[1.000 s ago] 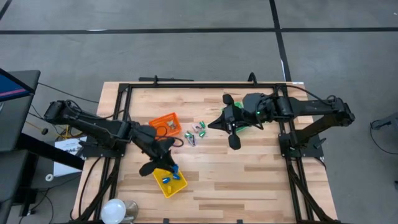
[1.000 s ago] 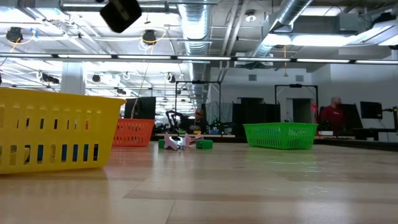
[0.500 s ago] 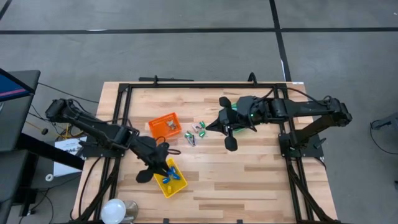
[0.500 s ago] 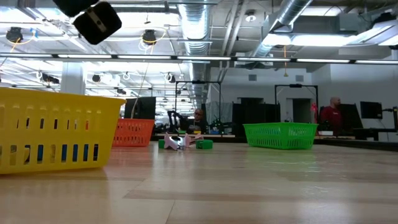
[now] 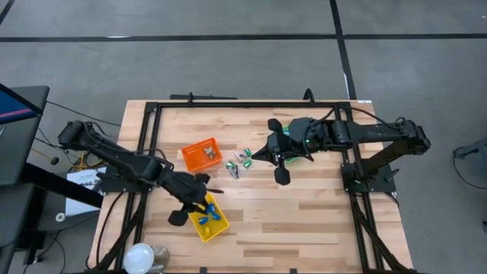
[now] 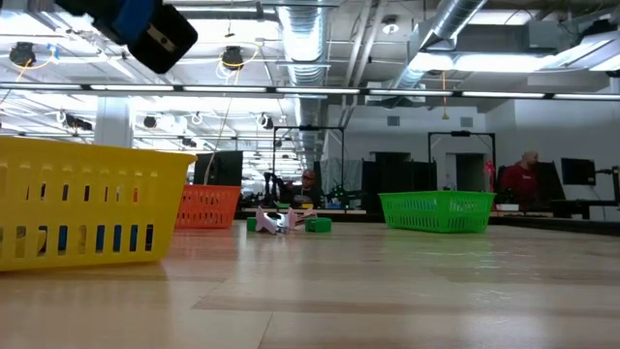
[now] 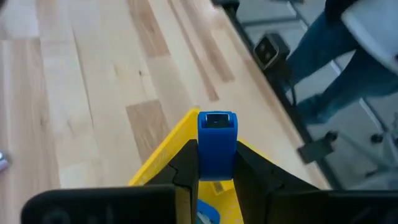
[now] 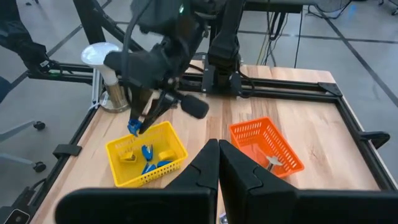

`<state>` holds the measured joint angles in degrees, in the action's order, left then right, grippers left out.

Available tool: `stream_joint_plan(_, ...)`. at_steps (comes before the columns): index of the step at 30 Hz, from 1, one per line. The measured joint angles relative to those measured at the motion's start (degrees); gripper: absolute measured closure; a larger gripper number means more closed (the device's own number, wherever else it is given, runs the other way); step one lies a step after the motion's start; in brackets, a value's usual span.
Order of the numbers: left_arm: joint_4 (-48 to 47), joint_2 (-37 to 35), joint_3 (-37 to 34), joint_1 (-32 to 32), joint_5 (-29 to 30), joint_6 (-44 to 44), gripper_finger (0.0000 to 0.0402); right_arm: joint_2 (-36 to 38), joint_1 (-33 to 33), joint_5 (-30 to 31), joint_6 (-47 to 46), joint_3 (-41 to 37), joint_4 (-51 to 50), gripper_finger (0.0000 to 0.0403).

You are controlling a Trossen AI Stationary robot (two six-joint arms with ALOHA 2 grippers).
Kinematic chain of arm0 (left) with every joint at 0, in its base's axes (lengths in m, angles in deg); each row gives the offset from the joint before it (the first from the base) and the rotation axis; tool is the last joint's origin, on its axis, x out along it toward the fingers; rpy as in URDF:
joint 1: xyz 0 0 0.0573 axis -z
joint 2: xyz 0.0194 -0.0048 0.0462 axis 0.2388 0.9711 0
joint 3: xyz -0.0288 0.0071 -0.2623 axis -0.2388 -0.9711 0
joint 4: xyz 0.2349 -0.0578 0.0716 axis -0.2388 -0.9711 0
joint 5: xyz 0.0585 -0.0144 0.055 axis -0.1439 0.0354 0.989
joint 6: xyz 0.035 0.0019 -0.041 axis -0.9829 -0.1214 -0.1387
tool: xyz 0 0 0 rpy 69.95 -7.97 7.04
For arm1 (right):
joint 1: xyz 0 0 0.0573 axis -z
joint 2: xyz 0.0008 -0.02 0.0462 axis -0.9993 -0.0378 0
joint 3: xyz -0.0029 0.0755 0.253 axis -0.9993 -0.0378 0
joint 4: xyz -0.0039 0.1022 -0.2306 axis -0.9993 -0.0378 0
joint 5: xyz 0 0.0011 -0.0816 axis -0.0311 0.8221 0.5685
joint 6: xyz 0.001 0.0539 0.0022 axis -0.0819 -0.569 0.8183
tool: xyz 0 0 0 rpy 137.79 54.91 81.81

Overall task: Pick and place Stapler, Stapler remover, tape
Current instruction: Put the blue stapler into the yellow basket

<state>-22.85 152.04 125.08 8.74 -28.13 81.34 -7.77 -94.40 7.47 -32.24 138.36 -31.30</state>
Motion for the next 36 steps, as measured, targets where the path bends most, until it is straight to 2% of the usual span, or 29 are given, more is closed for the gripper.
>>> stream_joint_plan(13, 0.2, 10.7, 0.0, 1.1, 0.0, -2.6, 0.0341, 0.0, 0.0, 0.0, 0.0, 0.0, 0.0, 0.0403)
stream_joint_plan(28, -0.4, 11.2, 0.0, 1.1, 0.0, -2.0, 0.034, 0.0, 0.0, 0.0, 0.0, 0.0, 0.4, 0.0403)
stream_joint_plan(36, -0.5, 11.2, 0.0, 1.1, 0.0, -1.9, 0.0316, 0.0, 0.0, 0.0, 0.2, 0.0, 0.4, 0.0403)
